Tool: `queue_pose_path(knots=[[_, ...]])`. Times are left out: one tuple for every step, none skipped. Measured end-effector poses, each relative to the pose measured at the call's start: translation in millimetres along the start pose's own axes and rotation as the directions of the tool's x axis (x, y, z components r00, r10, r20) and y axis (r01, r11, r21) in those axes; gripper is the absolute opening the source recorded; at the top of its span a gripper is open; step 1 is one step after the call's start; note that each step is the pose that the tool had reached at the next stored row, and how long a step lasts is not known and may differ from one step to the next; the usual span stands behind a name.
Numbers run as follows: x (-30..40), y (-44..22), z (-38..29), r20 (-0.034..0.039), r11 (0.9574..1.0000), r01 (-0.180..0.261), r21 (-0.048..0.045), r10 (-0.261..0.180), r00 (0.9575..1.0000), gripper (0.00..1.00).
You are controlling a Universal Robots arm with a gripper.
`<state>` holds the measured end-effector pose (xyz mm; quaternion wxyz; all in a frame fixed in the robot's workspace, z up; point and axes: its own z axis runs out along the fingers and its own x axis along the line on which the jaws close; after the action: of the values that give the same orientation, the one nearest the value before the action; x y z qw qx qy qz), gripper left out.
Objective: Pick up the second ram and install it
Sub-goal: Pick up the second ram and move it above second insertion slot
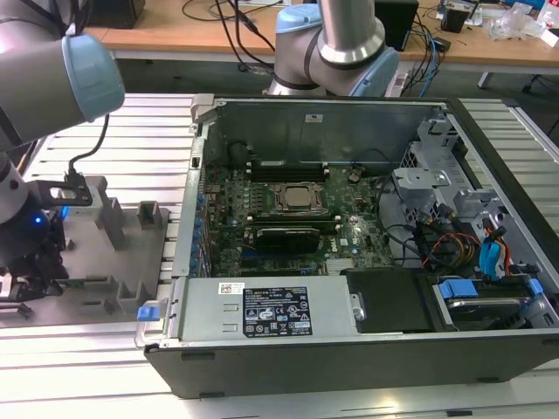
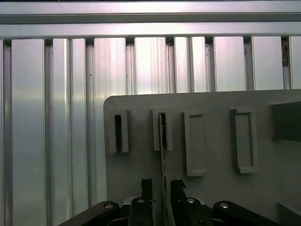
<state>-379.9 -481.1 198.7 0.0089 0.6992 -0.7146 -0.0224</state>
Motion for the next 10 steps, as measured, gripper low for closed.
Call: queue_pose_path(knots=[[0.0,-0.1,1.1,0.0002,1.0000,0.003,0.0000,-0.003,1.0000,0.30],[0.1,0.0,1.5,0.0002,1.0000,0.005,-0.0002,-0.005,1.0000,0.30],[0.1,0.0,1.5,0.0002,1.0000,0.005,-0.0003,-0.005,1.0000,0.30],[0.0,-0.1,1.5,0.0005,1.0000,0.005,-0.0002,-0.005,1.0000,0.30],[0.0,-0.1,1.6,0.0008,1.0000,0.005,-0.0001,-0.005,1.0000,0.30],[0.0,-0.1,1.6,0.0010,1.0000,0.005,-0.0001,-0.005,1.0000,0.30],[0.0,-0.1,1.6,0.0012,1.0000,0.005,-0.0001,-0.005,1.0000,0.29],[0.0,-0.1,1.7,0.0013,1.0000,0.005,-0.0001,-0.005,1.0000,0.22],[0.0,-0.1,1.6,0.0014,1.0000,0.005,-0.0001,-0.005,1.0000,0.15],[0.0,-0.1,1.6,0.0016,1.0000,0.005,-0.0001,-0.005,1.0000,0.14]])
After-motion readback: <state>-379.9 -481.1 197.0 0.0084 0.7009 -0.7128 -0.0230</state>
